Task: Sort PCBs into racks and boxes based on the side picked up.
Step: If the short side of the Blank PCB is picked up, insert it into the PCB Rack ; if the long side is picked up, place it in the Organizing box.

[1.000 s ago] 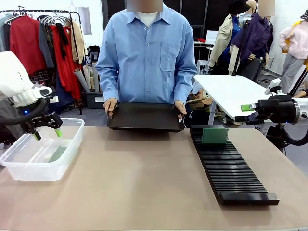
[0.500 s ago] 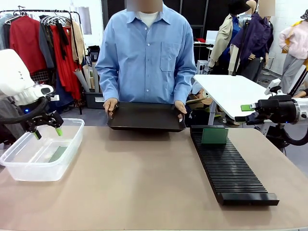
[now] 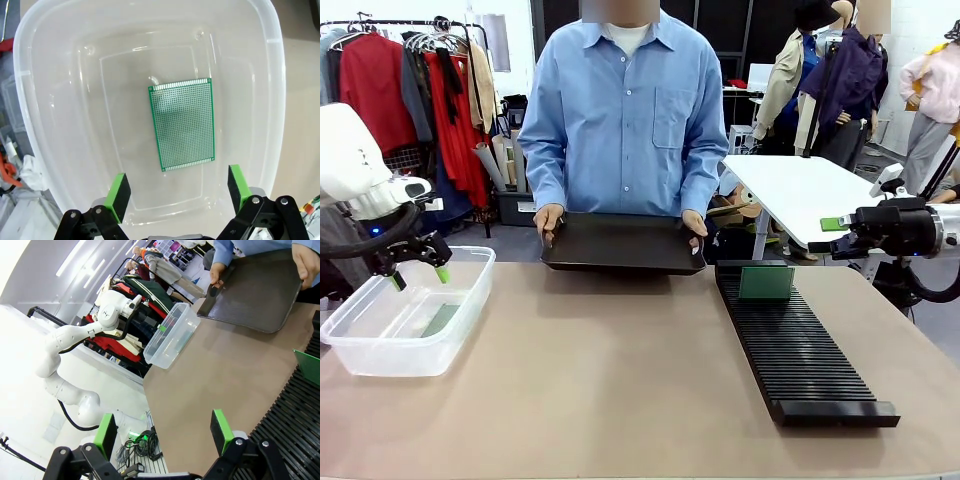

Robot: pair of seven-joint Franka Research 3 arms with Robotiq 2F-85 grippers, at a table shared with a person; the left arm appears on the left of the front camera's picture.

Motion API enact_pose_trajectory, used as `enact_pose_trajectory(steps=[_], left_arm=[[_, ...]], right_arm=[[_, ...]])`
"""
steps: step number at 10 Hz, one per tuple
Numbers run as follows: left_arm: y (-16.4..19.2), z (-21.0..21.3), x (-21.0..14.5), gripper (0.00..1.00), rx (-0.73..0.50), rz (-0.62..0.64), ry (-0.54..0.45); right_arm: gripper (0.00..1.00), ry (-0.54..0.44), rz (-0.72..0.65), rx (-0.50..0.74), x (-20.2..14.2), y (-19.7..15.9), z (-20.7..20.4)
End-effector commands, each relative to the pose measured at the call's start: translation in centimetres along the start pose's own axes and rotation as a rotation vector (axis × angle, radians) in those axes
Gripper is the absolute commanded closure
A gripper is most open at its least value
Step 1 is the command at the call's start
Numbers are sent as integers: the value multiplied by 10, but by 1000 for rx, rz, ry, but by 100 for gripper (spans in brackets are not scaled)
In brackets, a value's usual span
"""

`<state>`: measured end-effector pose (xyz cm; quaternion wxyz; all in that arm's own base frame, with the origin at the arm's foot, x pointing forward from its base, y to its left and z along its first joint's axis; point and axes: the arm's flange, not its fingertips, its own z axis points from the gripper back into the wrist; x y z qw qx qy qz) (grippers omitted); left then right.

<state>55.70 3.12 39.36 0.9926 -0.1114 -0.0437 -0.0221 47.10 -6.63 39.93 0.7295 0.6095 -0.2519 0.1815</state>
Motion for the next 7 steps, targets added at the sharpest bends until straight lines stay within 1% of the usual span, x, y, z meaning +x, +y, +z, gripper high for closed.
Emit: enact_pose_trajectory(steps=[1,4,5,7], left_arm=[[1,2,0,0,0,2,-1],[0,0,0,0,0,0,0],[-1,9,-3,0,-80,-32,-43],[4,30,-10,0,-192,-34,-124]], right_arm=[[0,0,6,-1,2,2,1],[0,0,6,-1,2,2,1],[0,0,6,-1,2,2,1],[0,0,6,-1,2,2,1]])
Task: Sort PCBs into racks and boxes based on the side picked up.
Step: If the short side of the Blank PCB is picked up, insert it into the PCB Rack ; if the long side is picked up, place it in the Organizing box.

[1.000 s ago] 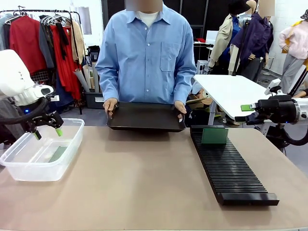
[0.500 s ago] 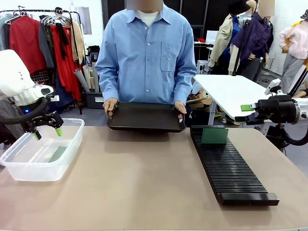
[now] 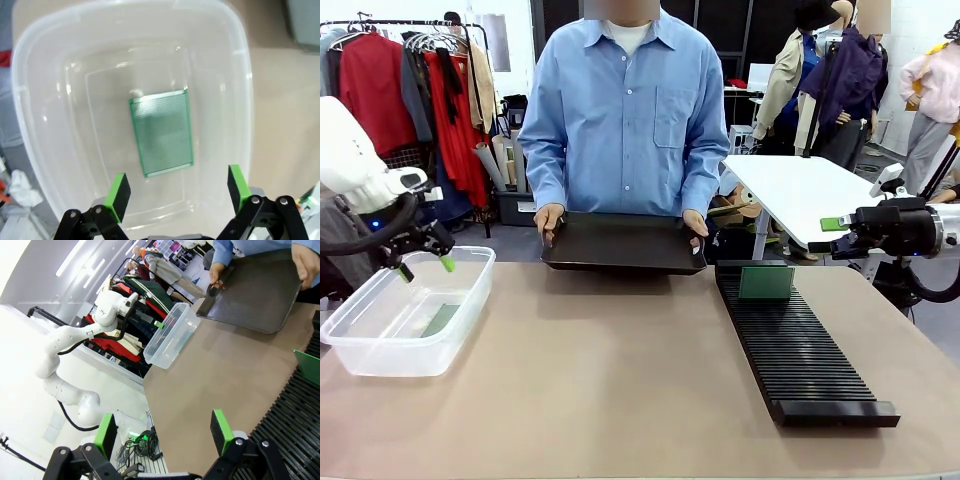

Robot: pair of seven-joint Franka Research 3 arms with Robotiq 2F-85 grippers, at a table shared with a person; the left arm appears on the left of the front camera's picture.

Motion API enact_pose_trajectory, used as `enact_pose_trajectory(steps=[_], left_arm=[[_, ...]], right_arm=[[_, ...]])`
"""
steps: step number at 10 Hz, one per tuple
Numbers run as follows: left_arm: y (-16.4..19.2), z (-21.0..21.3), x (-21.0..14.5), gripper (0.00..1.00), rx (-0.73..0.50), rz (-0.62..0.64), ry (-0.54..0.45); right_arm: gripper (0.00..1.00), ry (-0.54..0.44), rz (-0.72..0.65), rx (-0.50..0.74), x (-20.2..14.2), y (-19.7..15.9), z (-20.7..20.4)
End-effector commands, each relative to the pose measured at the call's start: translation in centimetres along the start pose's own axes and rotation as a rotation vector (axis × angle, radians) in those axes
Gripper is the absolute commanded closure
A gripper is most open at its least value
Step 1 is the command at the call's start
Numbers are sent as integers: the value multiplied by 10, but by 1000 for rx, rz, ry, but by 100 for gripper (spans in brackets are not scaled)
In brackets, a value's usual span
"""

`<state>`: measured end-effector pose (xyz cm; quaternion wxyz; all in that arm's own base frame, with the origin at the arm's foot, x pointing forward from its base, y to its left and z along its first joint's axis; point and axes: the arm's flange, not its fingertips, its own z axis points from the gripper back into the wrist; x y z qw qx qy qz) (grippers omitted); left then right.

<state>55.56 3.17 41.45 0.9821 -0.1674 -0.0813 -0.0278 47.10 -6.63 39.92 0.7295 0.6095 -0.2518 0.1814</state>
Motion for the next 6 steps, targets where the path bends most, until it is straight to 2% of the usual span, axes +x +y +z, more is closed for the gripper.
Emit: enact_pose_trajectory(steps=[1,4,6], left_arm=[[9,21,-12,0,-141,9,-91],[13,35,-11,0,-413,-34,-196],[7,37,-8,0,-530,-87,-204]], right_arm=[[0,0,6,-1,2,2,1],[0,0,6,-1,2,2,1],[0,0,6,-1,2,2,1]])
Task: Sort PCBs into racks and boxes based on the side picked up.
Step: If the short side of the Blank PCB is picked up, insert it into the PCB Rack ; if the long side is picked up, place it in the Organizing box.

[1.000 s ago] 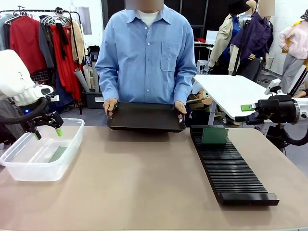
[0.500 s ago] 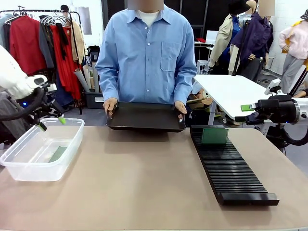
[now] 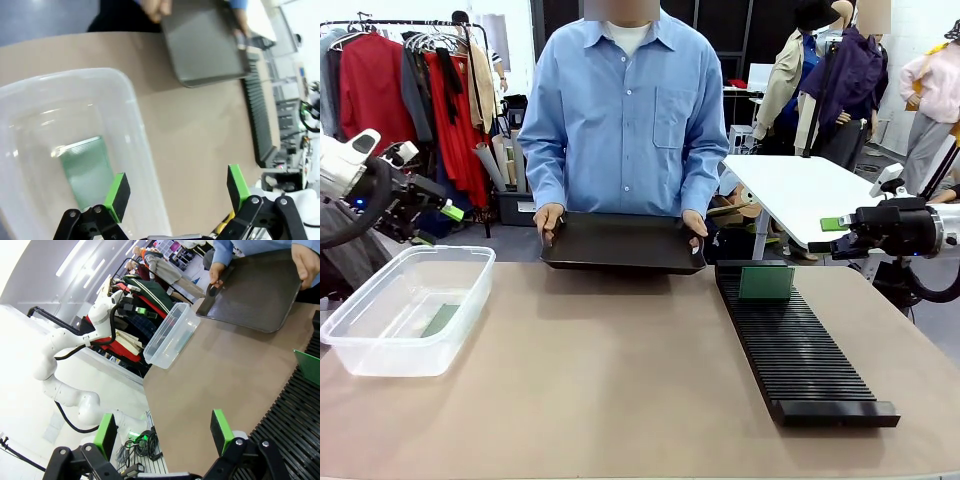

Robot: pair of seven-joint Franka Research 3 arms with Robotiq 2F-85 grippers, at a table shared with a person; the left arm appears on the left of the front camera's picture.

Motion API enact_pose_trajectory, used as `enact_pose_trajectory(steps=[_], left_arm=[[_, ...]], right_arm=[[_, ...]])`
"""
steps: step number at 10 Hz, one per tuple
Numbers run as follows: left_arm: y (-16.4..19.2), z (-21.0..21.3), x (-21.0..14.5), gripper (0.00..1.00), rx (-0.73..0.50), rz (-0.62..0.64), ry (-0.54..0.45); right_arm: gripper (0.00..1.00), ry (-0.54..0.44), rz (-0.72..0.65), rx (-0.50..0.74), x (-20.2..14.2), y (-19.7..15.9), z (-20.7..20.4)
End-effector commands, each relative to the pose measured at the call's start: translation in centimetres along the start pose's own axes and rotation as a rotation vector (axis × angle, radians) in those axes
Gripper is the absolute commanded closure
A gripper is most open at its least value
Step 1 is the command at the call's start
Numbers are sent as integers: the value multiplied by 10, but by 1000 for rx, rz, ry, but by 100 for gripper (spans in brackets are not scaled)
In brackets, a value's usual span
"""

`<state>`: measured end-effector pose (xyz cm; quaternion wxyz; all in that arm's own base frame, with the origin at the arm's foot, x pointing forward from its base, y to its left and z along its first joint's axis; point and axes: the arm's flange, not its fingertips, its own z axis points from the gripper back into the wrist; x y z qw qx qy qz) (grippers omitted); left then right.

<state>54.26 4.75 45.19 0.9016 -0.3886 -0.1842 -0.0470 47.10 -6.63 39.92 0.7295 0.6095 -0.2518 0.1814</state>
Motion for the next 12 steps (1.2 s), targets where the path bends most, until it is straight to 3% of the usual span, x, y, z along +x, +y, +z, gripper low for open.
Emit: enact_pose_trajectory(steps=[1,5,12], left_arm=[[2,-3,-5,0,-98,-67,33],[-1,-2,-17,0,-295,-173,-25],[17,-3,-33,0,-487,-42,-19]], right_arm=[[0,0,6,-1,2,2,1],[0,0,6,-1,2,2,1],[0,0,6,-1,2,2,1]])
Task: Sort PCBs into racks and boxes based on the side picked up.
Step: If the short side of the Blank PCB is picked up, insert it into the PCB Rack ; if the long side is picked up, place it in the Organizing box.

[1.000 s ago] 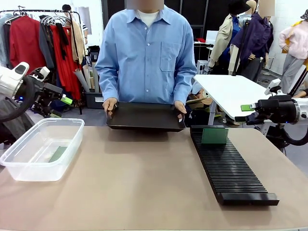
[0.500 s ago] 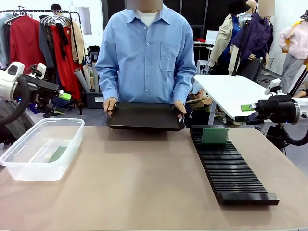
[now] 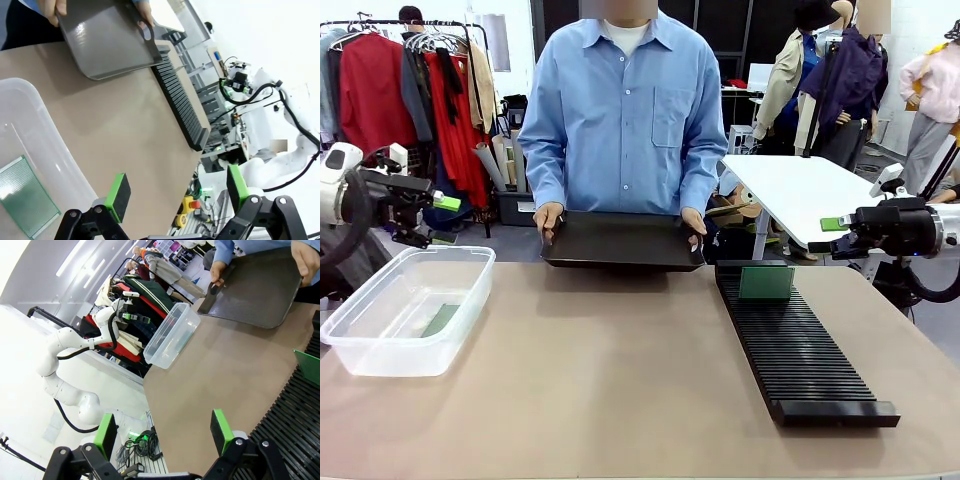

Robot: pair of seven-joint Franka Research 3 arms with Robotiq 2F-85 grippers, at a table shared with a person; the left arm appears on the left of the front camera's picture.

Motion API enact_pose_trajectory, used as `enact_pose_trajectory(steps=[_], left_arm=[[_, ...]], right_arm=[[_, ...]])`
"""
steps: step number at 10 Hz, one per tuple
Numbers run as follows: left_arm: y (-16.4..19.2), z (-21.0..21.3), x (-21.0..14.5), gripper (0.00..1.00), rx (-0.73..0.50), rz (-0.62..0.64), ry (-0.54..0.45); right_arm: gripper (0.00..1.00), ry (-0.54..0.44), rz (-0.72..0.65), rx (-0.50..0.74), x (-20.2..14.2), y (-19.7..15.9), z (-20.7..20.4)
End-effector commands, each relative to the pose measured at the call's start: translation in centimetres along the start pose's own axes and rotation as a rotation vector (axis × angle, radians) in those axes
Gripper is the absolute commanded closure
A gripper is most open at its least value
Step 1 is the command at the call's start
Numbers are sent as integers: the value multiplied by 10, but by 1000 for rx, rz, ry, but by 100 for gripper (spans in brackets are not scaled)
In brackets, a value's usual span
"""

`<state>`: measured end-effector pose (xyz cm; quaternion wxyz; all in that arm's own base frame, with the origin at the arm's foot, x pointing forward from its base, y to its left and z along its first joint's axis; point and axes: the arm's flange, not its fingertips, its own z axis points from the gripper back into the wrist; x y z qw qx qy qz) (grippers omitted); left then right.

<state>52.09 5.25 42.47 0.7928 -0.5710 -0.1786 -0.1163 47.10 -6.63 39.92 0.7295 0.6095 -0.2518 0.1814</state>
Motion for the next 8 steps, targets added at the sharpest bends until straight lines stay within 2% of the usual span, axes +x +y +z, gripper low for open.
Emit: enact_pose_trajectory(steps=[1,8], left_arm=[[-1,3,-8,0,-47,30,-42],[5,1,-7,0,-28,24,-18]], right_arm=[[0,0,6,-1,2,2,1],[0,0,6,-1,2,2,1]])
